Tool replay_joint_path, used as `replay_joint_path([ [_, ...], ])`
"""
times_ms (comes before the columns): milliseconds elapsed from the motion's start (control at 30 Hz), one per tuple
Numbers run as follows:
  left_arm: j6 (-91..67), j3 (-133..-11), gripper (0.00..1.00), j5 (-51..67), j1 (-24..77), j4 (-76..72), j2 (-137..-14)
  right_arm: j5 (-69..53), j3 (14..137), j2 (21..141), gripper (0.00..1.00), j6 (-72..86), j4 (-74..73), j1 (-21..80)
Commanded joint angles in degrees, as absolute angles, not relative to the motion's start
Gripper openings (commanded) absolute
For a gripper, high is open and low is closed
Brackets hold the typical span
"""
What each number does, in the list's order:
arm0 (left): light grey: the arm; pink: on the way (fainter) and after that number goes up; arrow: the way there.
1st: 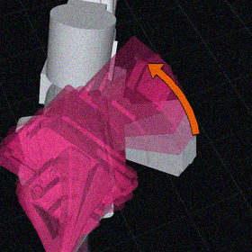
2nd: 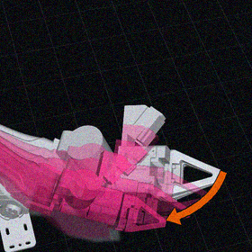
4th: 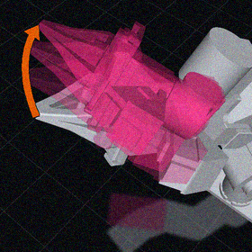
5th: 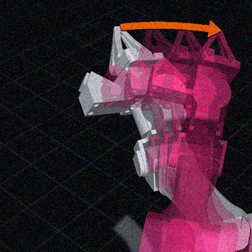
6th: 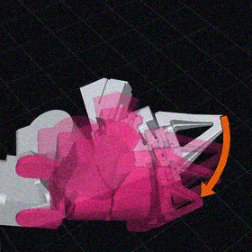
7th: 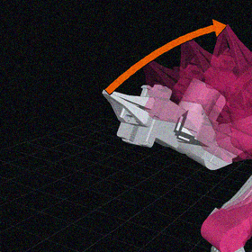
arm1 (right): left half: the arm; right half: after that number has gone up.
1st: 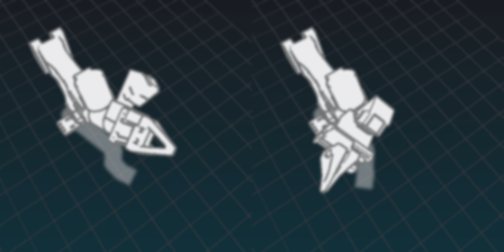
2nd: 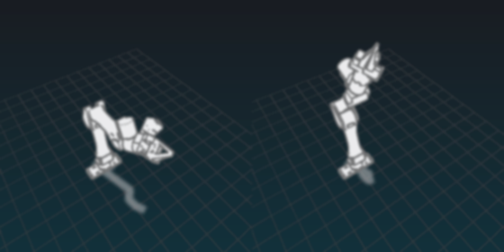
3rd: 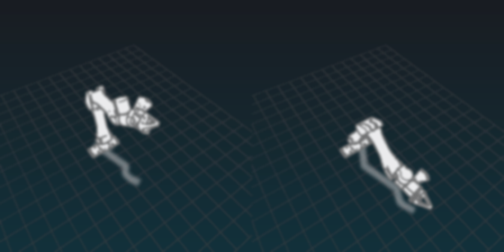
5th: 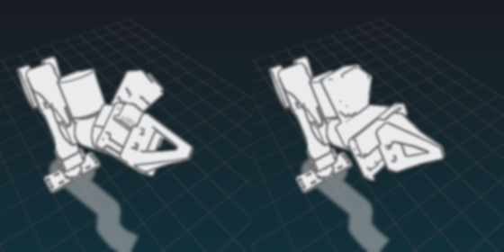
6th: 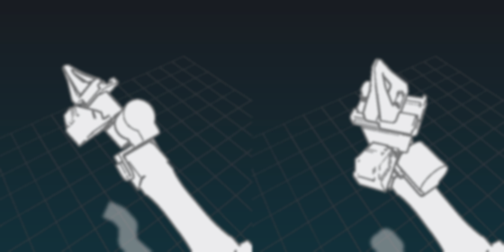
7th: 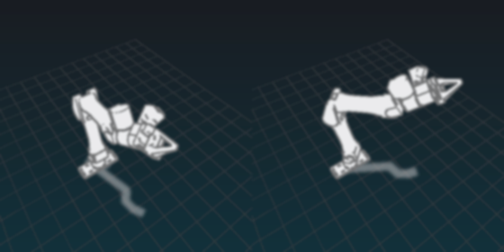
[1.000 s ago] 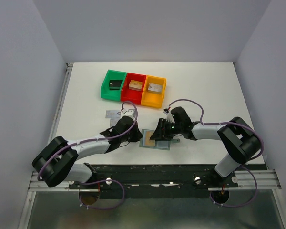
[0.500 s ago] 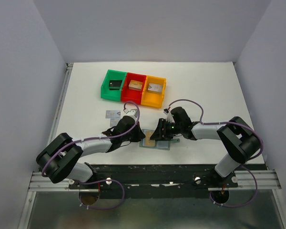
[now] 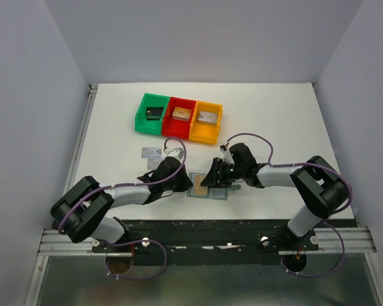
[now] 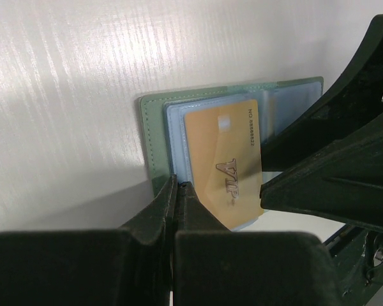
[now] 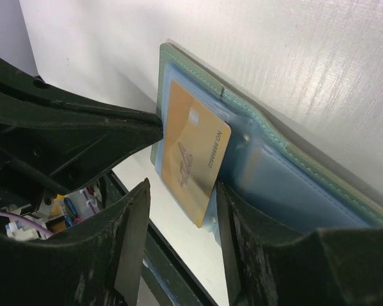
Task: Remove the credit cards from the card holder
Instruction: Remove the credit card from the card holder.
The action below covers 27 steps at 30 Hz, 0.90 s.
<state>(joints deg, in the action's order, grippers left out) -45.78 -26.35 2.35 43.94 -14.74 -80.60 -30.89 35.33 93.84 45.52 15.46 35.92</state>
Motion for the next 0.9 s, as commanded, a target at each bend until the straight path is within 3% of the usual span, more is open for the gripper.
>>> replay_joint_path([
  [0, -46.67, -24.87, 0.0, 0.53, 43.95, -11.6, -81.74, -32.17, 33.84, 94.13, 0.53, 47.63, 20.21, 35.51],
  [867, -48.87, -21.09, 0.0, -0.09, 43.95, -15.29, -82.35, -39.9, 29.62, 100.36, 0.5, 54.75, 40.34, 33.66],
])
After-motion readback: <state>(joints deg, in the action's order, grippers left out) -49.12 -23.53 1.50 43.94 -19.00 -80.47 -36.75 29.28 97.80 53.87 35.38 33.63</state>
